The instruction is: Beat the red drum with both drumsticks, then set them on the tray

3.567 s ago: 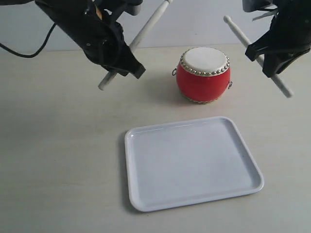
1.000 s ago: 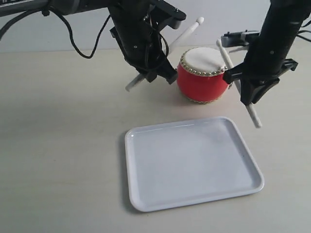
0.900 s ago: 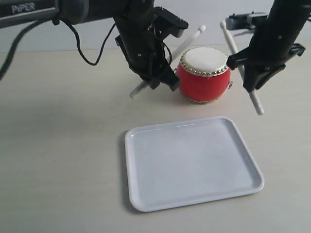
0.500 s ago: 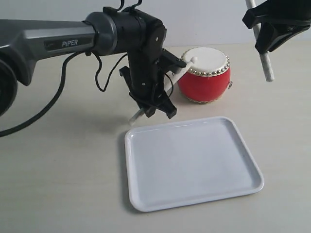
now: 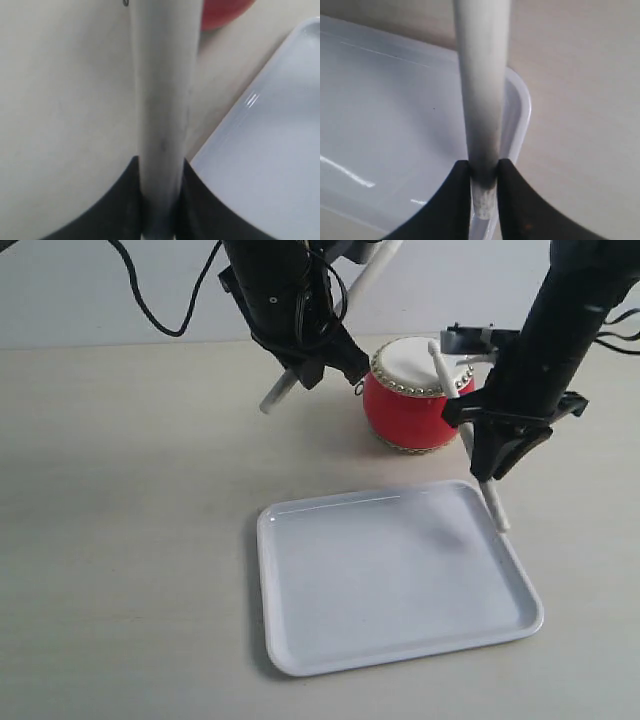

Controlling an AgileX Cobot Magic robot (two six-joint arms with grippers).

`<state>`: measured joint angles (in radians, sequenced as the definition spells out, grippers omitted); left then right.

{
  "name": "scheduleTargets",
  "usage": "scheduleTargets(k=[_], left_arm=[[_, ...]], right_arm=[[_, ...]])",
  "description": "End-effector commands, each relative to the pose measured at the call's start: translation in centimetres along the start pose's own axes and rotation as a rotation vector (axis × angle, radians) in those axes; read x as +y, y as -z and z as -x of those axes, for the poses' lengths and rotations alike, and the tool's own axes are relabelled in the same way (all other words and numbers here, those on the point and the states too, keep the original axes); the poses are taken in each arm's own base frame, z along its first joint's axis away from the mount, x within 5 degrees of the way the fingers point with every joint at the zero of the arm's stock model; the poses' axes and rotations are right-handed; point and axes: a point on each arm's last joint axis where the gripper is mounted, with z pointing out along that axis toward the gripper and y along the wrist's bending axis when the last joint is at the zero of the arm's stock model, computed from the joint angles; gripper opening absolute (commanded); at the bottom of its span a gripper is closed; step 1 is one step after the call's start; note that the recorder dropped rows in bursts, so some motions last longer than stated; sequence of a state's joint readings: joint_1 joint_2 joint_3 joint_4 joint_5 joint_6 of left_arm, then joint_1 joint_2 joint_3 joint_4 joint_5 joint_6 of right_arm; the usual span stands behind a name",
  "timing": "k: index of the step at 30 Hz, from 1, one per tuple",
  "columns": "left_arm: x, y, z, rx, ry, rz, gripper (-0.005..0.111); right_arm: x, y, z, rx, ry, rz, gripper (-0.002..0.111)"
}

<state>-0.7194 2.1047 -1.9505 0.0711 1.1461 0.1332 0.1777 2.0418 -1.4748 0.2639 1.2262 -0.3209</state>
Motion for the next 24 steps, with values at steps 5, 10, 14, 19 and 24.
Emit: scheduleTargets(k=[5,10,14,19,24], left_arm=[[-0.2,-2.5,0.2,0.019,0.013,-0.014,0.0],[-1.0,-10.4,-1.2,0.177,-0.021,-0.042,0.0],[-1.2,-13.1,-2.1,0.245,-0.046,-0.049,0.0],[-0.8,-9.8,-1.7,0.264,-0.059,-0.044,0.0],[-0.1,-2.4,-0.4,0.11,-0.028,-0.014,0.0]], right_arm=[[0.6,2.0,-0.4,-0.057,-0.001,-0.007,0.0],[3.0,9.0,-3.1,-0.25,0.049,-0.051,0.0],[4.0,11.4,-4.5,-0.323,0.069,-0.068,0.0],[3.4,10.1,-3.7,-0.282,0.058,-0.059,0.0],[1.8,4.9,-1.3,-0.147,0.009,0.01,0.0]])
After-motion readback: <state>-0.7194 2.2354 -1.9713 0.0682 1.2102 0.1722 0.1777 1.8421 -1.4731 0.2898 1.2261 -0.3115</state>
